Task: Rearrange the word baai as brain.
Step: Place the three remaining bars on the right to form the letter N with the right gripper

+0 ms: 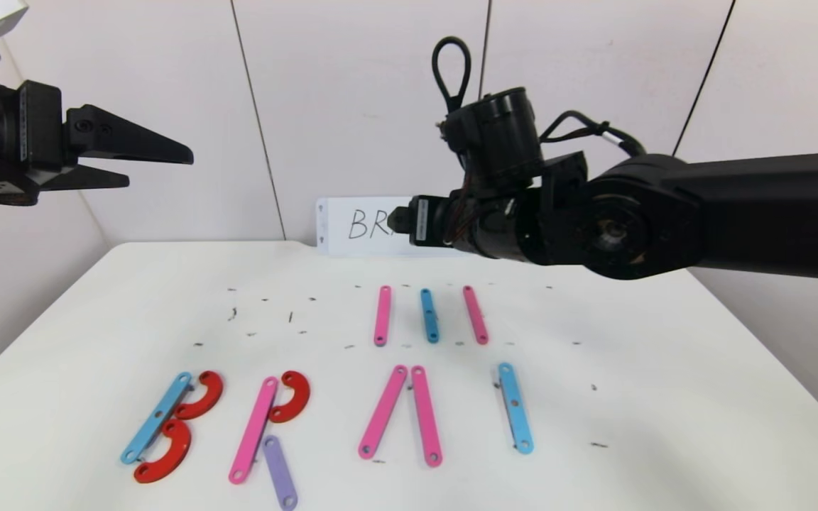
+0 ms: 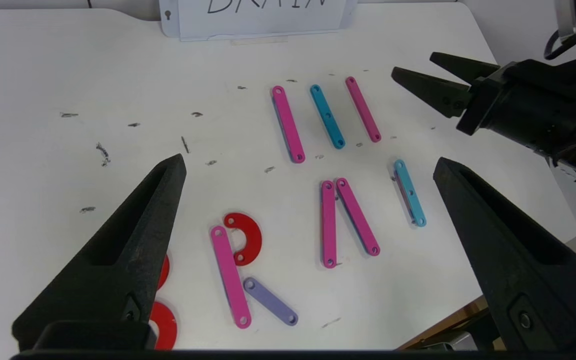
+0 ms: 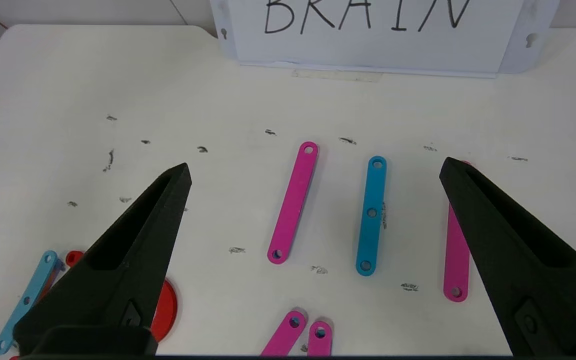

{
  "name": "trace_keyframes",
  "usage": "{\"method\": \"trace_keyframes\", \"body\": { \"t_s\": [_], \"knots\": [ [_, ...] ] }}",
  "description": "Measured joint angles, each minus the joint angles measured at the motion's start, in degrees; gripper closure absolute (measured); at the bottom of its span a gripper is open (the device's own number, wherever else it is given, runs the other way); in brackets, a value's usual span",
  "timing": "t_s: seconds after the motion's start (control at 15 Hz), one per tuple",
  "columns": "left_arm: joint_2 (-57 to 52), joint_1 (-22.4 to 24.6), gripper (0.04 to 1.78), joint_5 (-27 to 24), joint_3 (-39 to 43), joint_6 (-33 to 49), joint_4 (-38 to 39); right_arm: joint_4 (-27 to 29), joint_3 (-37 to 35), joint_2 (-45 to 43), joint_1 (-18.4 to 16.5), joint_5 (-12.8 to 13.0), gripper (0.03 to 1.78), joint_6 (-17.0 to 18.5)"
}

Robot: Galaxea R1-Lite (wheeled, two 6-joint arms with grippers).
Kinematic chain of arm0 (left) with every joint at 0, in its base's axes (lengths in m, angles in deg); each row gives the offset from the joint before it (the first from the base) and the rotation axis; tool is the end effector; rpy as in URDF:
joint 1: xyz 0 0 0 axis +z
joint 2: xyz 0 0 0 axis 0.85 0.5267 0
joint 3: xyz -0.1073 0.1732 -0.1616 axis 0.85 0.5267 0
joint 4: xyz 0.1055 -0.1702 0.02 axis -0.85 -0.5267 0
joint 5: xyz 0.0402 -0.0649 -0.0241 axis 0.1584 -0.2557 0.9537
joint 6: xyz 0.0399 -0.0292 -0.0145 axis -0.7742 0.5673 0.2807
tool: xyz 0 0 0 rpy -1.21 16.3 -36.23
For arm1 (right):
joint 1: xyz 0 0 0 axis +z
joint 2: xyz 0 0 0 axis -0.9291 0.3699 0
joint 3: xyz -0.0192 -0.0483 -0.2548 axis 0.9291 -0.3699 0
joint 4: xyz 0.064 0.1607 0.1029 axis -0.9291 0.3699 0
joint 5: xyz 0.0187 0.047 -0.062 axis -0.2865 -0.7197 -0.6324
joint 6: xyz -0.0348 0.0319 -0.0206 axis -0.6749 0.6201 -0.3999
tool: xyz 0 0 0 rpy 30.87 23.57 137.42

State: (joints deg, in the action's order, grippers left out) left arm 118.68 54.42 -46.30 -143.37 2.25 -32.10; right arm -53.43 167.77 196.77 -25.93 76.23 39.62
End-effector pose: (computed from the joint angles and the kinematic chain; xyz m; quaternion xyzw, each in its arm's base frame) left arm 0.2425 -0.0380 0.3047 -0.1218 0.2323 -0.2255 0.9383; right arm 0.3356 0.2853 0.1777 0.0877 0.2374 0.1652 0.9532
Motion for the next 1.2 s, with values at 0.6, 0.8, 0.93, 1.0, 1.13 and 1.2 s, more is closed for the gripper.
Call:
{"method": "trace_keyframes", "body": {
  "t_s": [0.6, 0.8, 0.93, 1.0, 1.13, 1.2],
  "knots": [
    [0.1, 0.0, 0.09, -0.3, 0.5, 0.0, 0.0, -3.5, 5.9, 14.3, 1.1, 2.3, 0.07, -0.2],
    [0.5, 0.0, 0.09, -0.4, 0.5, 0.0, -0.1, -4.2, 6.2, 17.9, 2.1, 2.8, 0.07, -0.3],
    [0.9, -0.1, 0.09, -0.5, 0.5, 0.0, -0.1, -6.3, 6.3, 20.0, 2.7, 3.0, 0.07, -0.9],
    [1.1, -0.1, 0.09, -0.5, 0.5, 0.0, -0.1, -7.5, 6.3, 20.9, 3.1, 3.0, 0.07, -1.2],
    [1.3, -0.2, 0.09, -0.6, 0.5, 0.0, -0.1, -8.2, 6.4, 22.3, 3.3, 3.0, 0.07, -1.8],
    [1.4, -0.2, 0.09, -0.6, 0.5, 0.0, -0.1, -8.3, 6.8, 23.0, 3.4, 3.0, 0.07, -1.8]
  ]
}}
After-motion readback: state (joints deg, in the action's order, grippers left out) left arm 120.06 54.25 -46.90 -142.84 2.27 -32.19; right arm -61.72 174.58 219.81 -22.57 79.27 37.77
